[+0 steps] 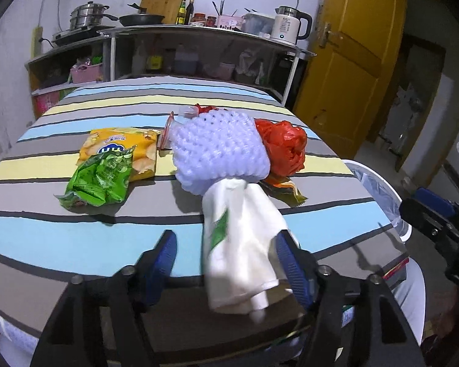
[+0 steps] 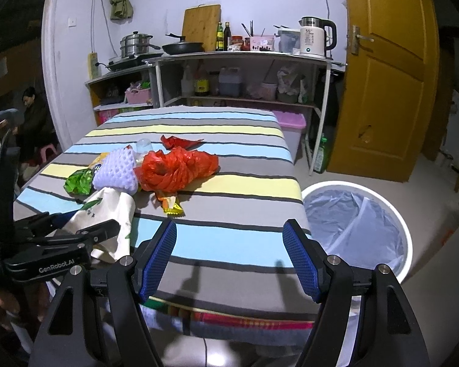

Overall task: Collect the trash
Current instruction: 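Grasp the white cloth bag with the left gripper while the right gripper grasps the lavender foam net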

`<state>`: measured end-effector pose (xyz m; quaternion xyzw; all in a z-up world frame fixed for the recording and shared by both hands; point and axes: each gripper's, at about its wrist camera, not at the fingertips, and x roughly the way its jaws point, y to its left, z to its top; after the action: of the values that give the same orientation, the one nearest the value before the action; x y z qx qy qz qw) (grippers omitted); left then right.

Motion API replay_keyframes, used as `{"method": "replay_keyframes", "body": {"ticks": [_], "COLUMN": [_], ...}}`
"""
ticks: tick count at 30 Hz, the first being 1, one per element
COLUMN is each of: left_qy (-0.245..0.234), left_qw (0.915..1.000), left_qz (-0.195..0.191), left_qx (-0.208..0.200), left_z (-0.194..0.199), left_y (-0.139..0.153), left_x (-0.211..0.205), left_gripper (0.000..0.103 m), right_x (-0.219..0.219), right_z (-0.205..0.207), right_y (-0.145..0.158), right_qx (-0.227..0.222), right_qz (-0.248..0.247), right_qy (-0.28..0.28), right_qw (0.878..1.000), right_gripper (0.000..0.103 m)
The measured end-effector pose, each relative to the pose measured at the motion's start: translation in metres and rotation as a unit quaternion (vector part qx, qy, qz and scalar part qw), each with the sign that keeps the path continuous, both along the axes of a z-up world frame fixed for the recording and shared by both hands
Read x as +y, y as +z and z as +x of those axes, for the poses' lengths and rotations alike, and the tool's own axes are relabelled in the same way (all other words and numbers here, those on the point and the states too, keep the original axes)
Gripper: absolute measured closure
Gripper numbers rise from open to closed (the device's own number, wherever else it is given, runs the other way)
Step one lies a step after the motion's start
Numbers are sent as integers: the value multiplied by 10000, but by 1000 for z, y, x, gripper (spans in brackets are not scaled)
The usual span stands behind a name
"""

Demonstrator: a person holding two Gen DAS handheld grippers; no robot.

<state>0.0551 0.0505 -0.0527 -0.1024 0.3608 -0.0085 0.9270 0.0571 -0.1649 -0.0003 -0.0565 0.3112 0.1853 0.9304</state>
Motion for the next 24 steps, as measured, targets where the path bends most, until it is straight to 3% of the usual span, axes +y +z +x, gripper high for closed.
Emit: {"method": "replay_keyframes", "body": {"ticks": [3, 4, 7, 11, 18, 24], "left_qy": [-107, -142, -149, -161, -232, 169], "left_qw": [9997, 9996, 9995, 9991, 9980, 9972], "left_qz": [-209, -237, -278, -375, -457, -391], "left_qx": [11, 7, -20, -121, -363, -608], "left_z": [2, 1, 0, -6, -31, -59], "left_y": [-3, -4, -3, 5, 24, 38], "left_x": [4, 4, 4, 9, 17, 45], "left_gripper": [60, 68, 71, 86, 86, 86], "right_x": [6, 8, 13, 23, 43, 71], "right_z": [3, 4, 7, 9, 15, 19], "right_y": [-1, -2, -3, -2, 0, -1], "right_qx": [34, 53, 97, 131, 291, 393], "right_qz": [-31, -45, -59, -50, 168, 239], "right_qy": [39, 59, 134, 304, 674, 1060], "right_qw": [10000, 10000, 9998, 9994, 9972, 9933], "right_gripper": [31, 31, 31, 31, 31, 33]}}
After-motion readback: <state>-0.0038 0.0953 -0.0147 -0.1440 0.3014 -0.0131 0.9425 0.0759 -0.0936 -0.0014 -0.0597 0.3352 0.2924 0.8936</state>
